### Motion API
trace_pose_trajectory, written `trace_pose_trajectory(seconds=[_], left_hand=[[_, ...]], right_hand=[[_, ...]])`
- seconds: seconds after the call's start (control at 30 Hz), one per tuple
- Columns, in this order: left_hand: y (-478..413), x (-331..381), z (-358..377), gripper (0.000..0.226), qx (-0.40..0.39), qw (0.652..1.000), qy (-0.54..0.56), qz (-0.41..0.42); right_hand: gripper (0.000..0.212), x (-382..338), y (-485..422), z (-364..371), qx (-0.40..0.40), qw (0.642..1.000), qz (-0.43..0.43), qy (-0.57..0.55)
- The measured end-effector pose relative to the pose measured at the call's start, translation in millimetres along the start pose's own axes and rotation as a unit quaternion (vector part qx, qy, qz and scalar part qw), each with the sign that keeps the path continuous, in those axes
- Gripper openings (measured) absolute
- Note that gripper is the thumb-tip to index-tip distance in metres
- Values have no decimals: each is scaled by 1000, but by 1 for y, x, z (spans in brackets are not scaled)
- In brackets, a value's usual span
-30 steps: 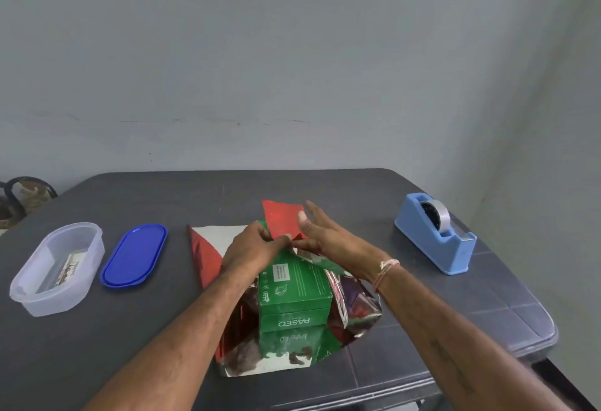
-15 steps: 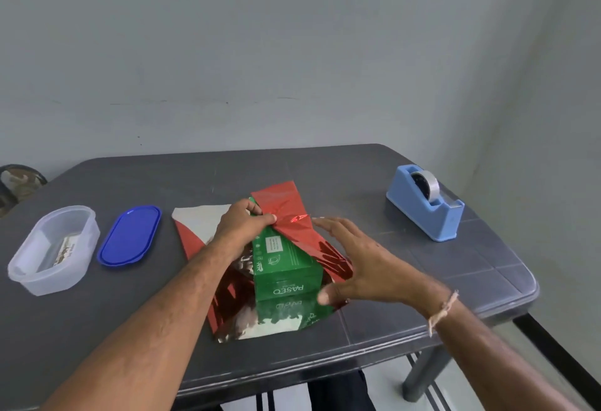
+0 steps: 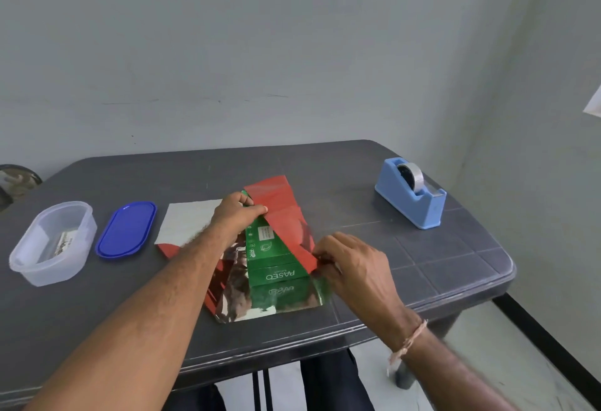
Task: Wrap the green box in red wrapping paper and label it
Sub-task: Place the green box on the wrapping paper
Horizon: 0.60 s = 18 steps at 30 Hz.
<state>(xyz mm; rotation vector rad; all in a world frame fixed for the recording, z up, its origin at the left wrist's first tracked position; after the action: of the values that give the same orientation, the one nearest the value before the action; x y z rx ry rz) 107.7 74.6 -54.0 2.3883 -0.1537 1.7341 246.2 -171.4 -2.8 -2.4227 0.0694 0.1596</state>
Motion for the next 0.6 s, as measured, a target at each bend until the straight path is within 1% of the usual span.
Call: trace_pose_trajectory(seconds=[0.17, 0.23, 0.37, 0.5, 0.6], left_hand=[[1, 0, -2, 21, 7, 1000, 3, -5], [0, -1, -4, 18, 12, 1000, 2, -3], [-2, -2, -5, 15, 22, 1000, -13, 8], [-1, -1, -7, 13, 32, 997, -60, 29], [0, 2, -9, 16, 46, 993, -93, 48]], right_hand=[[3, -32, 6, -1, 48, 997, -57, 17], [2, -42, 9, 0, 69, 994, -70, 40], [10, -59, 14, 5, 97, 989, -82, 82], [9, -79, 28, 19, 92, 982, -148, 77], [15, -74, 27, 21, 84, 987, -126, 50]])
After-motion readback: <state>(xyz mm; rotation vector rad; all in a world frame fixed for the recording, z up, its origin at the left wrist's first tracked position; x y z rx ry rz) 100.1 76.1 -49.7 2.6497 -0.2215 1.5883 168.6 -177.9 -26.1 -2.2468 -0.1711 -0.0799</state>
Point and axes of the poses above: each hand's wrist, its own y-axis away from the middle knuckle, its own z-axis out of the palm, x = y × z, the point moved 7 cm from there along -y, towards the middle knuckle, and after that the axes turned 8 degrees about y, right-handed, at the moved point
